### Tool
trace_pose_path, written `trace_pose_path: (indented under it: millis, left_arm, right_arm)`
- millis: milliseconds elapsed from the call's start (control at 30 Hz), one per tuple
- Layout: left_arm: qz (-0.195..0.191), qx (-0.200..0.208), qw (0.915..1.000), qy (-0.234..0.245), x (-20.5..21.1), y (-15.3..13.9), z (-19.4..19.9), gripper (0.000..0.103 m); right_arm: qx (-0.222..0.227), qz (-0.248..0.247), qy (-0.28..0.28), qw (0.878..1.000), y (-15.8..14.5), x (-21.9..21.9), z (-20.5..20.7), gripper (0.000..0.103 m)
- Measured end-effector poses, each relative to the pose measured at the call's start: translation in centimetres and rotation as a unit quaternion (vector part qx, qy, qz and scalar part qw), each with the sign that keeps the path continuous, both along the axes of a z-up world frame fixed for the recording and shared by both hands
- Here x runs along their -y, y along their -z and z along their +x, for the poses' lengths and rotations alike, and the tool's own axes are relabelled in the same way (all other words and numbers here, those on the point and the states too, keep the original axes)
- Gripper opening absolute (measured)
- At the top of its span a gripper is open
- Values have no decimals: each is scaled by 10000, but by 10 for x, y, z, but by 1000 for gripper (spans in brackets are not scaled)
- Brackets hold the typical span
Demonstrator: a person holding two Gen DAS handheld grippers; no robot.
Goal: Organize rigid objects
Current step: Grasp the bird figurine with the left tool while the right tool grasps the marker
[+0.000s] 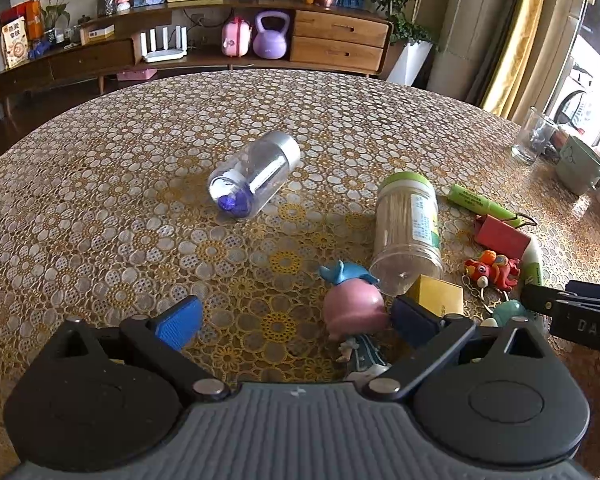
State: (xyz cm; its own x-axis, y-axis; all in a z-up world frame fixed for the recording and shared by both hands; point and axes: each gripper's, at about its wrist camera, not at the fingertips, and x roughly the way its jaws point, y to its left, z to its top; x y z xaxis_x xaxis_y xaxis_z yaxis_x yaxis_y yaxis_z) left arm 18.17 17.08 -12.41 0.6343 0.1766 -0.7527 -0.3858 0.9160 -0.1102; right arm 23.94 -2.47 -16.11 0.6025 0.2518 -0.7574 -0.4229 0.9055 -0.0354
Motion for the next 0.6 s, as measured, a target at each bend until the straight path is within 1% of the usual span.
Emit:
trace_pose_path:
  millis: [67,100,167,233,267,333,367,433,500,600]
  left_arm:
    - [-2,23,10000,39,0,1,0,95]
    - [-9,36,10000,65,1,1,0,91]
    - [-16,43,9999,130,4,1,1,81]
    - [27,53,9998,208,8,1,1,68]
    - [33,71,9997,249,10,1,1,65]
    - [-23,118,9995,305,11,1,0,55]
    - [-45,133,9993,333,12,1,-1,53]
    - [-98,165,9991,391,14,1,-2,42]
    - [-97,188,9988,448,17,0,-3,37]
    - [-15,174,9987,477,19,0,-4,36]
  right_arm:
    - [-14,-10,-21,10000,2,-1,1,54]
    - [-11,-16,-38,10000,2,-1,1,52]
    - [-22,-14,-85,10000,3,-3,1,47]
    - [-48,-20,-113,9999,4,-5,1,43]
    - [-55,-15,-130,9999,5,-6,0,42]
    - [-40,13,-149,9999,4,-6,-1,37]
    - [-38,23,-170,9998,5,-7,-1,37]
    - [-50,61,-209,9997,4,-7,-2,27]
    - [-40,63,-170,9998,4,-7,-3,22]
    - [8,43,-136,9999,4,-3,-3,20]
